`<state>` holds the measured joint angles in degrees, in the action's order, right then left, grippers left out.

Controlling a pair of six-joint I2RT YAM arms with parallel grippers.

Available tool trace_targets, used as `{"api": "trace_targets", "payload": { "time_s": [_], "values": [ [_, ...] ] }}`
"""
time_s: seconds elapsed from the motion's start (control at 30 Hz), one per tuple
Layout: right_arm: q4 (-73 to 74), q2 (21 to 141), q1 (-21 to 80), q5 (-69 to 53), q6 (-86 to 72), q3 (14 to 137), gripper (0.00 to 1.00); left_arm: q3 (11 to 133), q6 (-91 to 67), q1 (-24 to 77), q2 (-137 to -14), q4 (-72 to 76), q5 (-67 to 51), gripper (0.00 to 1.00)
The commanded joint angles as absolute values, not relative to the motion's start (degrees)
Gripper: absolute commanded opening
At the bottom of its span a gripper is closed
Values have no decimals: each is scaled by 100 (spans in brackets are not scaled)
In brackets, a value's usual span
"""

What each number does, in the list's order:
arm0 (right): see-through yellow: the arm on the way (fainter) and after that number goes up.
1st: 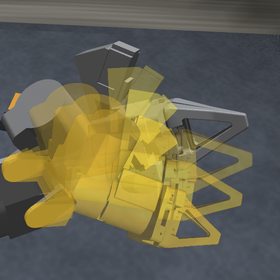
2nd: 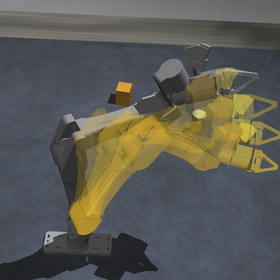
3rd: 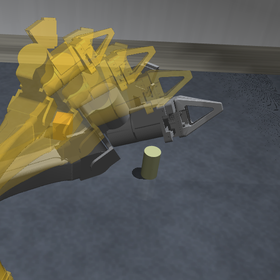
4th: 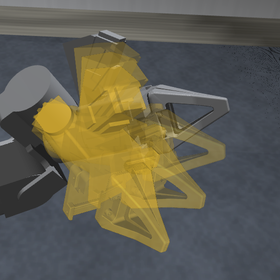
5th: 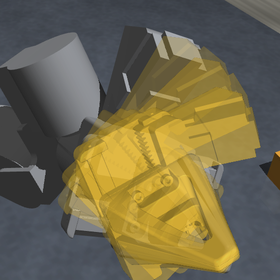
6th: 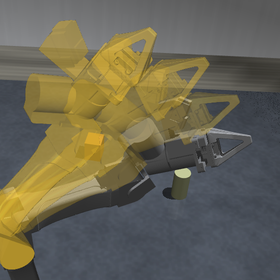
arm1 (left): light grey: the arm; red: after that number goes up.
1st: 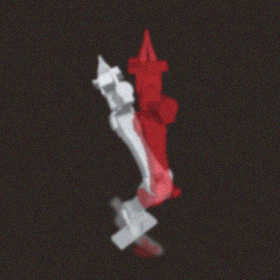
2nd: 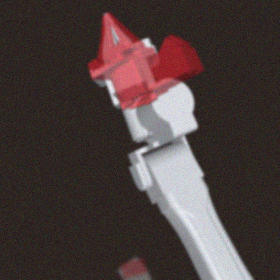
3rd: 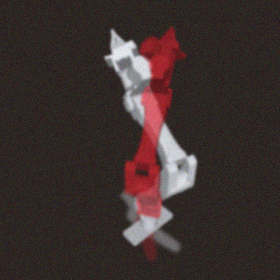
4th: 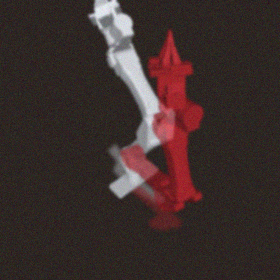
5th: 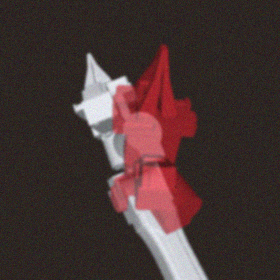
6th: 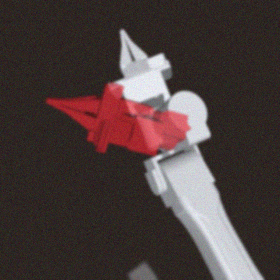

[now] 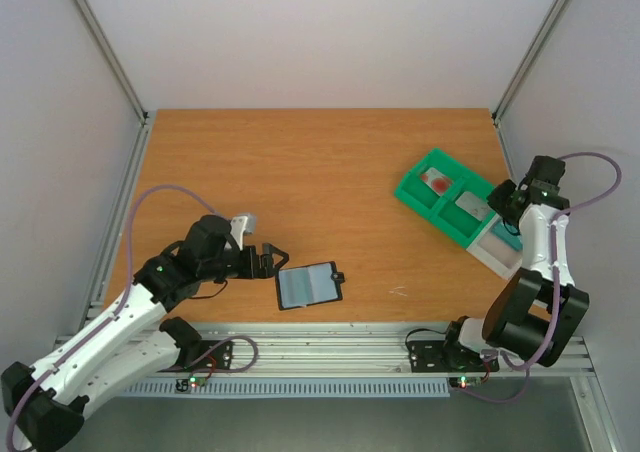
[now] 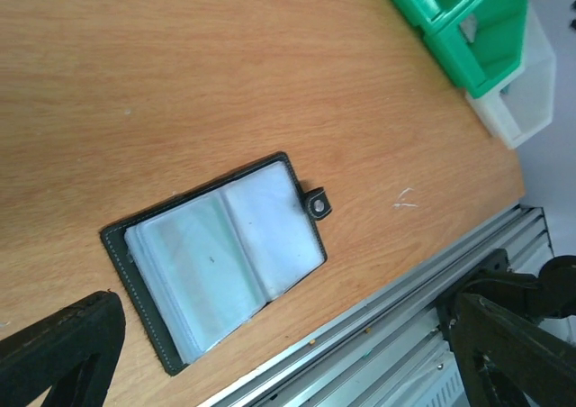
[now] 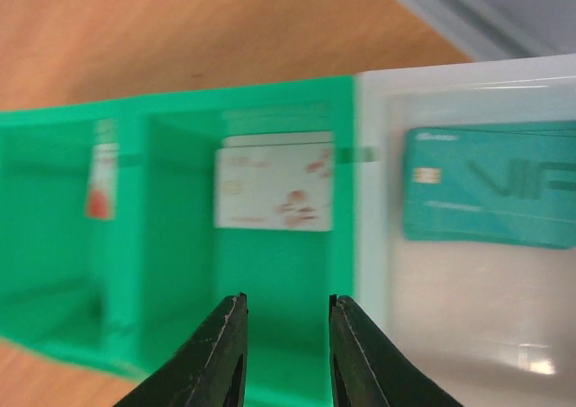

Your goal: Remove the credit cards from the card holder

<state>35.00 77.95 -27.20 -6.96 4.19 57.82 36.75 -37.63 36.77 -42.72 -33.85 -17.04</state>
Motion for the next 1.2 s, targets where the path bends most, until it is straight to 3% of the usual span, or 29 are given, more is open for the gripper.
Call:
{"api": "trace_targets", "payload": {
  "time_s": [0.0,0.2,0.7,0.97,1.17],
  "values": [
    [4124,7393,-2407,-1596,151,6200,27,3943,-3726,3686,-4520,-3494,-1544,99],
    [4443,6799,-1907,-2520,11,6156,30,4059,-3733,3688,-4814,-3684,-1347,99],
    [4378,6227,1420,-2363,-579,5357,34,3240,-4633,3689,-5664,-2354,-2023,86],
    [3446,6446,3037,-1995,-1155,4562,35,2637,-5074,3686,-6019,-1421,-2140,83],
    [2855,7189,3642,-1998,-1287,4404,32,2216,-5321,3686,-6336,-426,-2410,82]
  ]
}}
